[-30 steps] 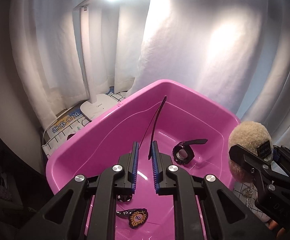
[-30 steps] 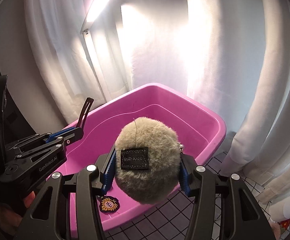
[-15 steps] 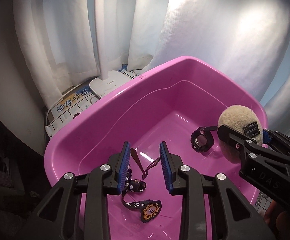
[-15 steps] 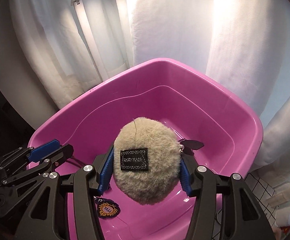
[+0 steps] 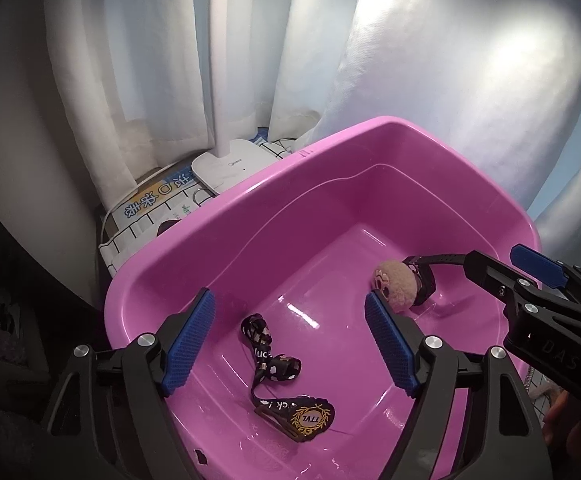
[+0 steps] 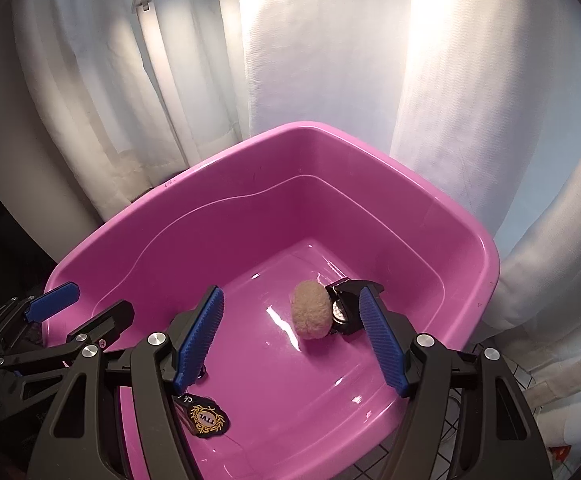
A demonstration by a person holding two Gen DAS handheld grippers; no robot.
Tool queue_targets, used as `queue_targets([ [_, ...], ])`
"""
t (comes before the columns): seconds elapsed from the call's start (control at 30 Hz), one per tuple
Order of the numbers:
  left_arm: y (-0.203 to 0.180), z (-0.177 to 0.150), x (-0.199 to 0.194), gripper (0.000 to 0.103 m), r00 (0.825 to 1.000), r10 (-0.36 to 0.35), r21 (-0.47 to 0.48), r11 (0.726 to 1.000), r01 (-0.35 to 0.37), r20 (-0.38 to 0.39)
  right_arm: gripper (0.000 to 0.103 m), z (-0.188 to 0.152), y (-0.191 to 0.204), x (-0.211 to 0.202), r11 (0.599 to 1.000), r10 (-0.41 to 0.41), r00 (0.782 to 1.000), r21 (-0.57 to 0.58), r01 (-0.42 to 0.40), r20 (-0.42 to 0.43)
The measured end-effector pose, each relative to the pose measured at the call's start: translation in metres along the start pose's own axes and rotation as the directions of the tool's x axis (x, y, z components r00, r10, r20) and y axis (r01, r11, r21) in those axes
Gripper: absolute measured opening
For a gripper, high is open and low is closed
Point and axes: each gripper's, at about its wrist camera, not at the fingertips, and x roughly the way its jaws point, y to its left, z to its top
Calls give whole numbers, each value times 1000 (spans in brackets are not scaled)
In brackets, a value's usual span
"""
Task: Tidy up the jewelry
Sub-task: 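Open both tools to drop the hair pins and pom-pom into the tub, then move both tools back toward the remaining bangles and hair claw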
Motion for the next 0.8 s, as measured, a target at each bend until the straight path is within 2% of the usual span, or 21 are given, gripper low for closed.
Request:
queue_targets([
  [0.1,-2,-1,-8,90,1000,6,7,1000,-6,20,67,-4,-4,-9,1000,-3,1000,11,3,9],
  [0.3,-9,-4,-26,97,999,12,13,1000,-12,47,67,-13,-11,-30,999,-24,999,24,23,40],
  [0.57,-29,-11,-47,97,998,1,45,999,-4,70,67,-37,-34,-71,995,-43,995,90,35,91],
  [0.7,-45,-19,-56,97,996,-6,73,997,0,84,67,-62,-45,-94,991,-61,992,125,48,107],
  [0.8,-59,-27,-63,97,995,-44,91,995,36,89,67,-86,-54,-110,985,-80,991,160,61,112],
])
